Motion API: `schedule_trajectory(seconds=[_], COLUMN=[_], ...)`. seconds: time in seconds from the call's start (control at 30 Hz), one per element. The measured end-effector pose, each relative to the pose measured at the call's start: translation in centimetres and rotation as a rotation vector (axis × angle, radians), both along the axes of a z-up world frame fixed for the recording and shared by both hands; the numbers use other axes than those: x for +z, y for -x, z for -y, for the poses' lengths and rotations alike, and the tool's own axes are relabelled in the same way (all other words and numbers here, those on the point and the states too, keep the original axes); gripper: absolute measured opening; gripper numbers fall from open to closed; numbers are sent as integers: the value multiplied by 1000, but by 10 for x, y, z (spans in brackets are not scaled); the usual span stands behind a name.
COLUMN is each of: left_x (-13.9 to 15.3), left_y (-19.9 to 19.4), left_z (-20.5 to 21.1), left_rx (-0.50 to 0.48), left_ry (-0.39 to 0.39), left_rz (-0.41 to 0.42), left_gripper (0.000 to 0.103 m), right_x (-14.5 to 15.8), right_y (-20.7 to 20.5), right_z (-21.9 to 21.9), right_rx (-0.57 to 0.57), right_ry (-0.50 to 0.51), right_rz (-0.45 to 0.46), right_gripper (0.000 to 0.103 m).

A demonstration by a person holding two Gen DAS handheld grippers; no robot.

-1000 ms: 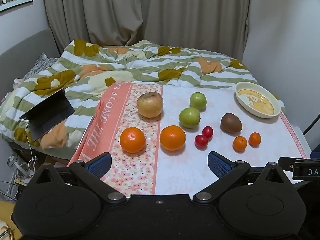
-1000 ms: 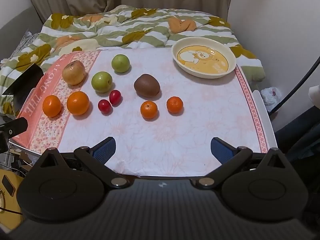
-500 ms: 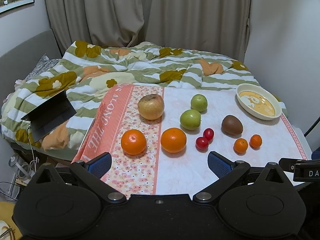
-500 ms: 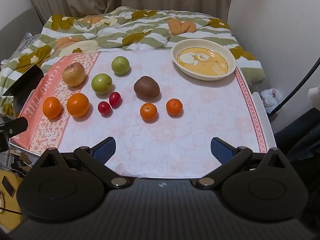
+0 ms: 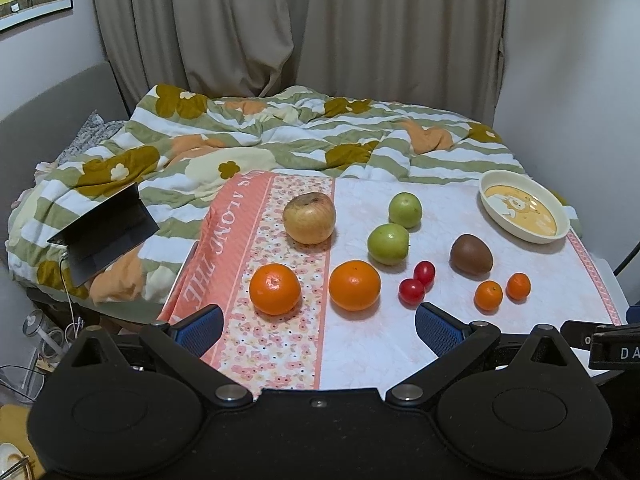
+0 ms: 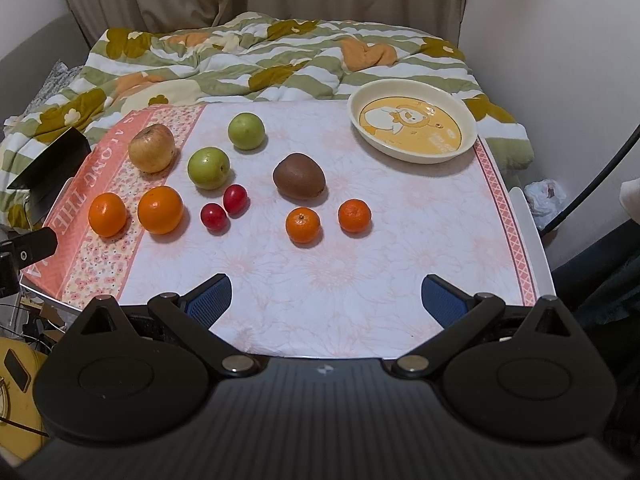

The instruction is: Organize fruits

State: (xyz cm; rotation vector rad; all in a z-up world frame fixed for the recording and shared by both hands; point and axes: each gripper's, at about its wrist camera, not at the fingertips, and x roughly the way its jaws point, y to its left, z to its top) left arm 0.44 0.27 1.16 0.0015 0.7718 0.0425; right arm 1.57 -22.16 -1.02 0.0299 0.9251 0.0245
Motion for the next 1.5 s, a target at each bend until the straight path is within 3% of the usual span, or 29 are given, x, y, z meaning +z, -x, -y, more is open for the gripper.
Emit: schedule_trajectory(seconds=[1.5], left_x=[-2], left_y=[-2], left_z=[3], left_rx=[-11], left_ry=[5], left_rz=[-3], left_gripper=[103], right_x=[1], right_y=[-1], right_z=[-5], right_rx=[3], right_ry=[-2], right_rz=[1], right_gripper=[103])
